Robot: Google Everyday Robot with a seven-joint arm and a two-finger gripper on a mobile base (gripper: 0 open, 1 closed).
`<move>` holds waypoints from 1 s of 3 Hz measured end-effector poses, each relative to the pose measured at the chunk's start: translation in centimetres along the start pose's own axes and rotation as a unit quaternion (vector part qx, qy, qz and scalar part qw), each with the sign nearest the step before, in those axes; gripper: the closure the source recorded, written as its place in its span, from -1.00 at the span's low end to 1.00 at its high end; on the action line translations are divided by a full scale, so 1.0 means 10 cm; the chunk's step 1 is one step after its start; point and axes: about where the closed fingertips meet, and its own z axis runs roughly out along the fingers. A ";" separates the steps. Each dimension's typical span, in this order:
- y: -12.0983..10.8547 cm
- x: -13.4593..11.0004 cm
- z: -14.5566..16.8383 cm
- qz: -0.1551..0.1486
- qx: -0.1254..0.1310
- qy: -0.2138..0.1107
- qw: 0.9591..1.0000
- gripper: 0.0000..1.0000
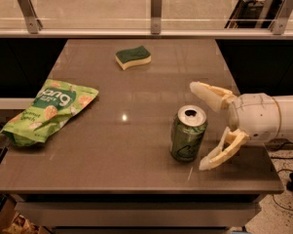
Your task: Move green can near sponge
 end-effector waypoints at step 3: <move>0.06 0.04 0.09 0.010 -0.010 0.002 1.000 -0.19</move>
Offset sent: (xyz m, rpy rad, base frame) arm -0.0035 0.0038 -0.0067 -0.0022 0.0229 0.0077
